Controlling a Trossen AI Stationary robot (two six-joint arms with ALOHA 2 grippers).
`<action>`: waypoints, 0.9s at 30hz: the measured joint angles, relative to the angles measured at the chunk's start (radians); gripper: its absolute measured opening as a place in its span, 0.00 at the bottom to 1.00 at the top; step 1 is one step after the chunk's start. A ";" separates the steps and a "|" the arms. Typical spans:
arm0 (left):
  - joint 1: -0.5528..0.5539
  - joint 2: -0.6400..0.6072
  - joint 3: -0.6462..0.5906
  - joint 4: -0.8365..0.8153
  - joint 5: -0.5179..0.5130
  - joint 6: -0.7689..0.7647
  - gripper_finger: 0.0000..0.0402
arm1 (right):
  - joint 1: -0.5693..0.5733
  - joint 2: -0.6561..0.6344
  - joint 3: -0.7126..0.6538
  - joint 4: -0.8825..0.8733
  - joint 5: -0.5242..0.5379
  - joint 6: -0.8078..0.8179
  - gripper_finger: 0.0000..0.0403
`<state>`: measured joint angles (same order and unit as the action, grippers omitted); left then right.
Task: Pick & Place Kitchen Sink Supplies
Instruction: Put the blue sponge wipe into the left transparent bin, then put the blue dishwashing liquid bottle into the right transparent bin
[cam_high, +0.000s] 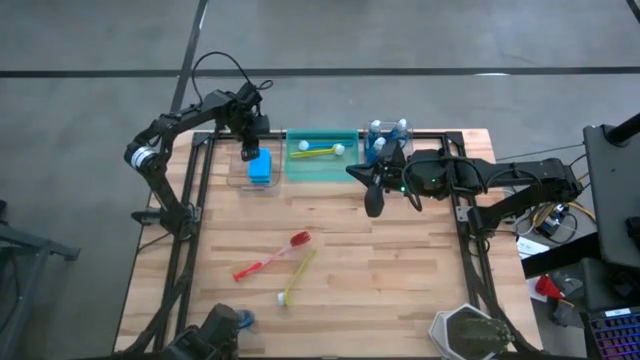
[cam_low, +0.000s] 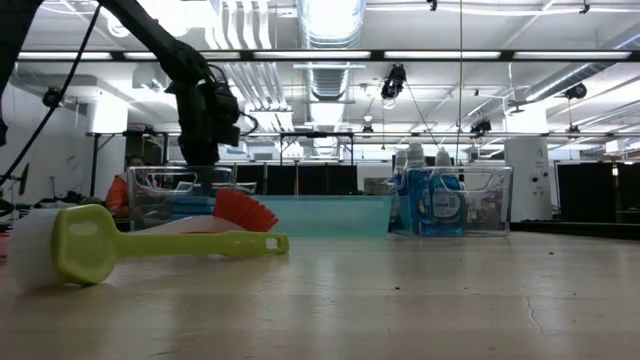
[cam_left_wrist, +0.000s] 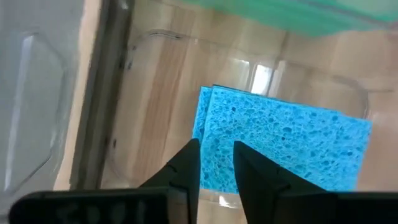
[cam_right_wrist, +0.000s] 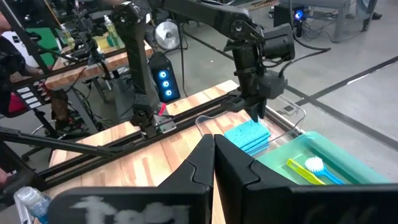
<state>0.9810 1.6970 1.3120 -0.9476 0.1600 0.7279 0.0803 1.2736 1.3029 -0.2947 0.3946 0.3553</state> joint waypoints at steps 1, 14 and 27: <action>0.000 -0.006 0.007 -0.010 -0.001 -0.022 0.23 | 0.000 0.000 0.000 0.000 0.000 0.000 0.02; -0.017 -0.200 0.037 -0.169 0.198 -0.373 0.27 | -0.001 0.000 0.000 0.006 -0.001 0.002 0.02; -0.200 -0.553 0.022 -0.245 0.295 -0.657 0.58 | 0.000 0.000 0.000 0.023 -0.003 0.071 0.02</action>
<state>0.7809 1.1436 1.3342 -1.1925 0.4553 0.0709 0.0803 1.2736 1.3029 -0.2719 0.3912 0.4267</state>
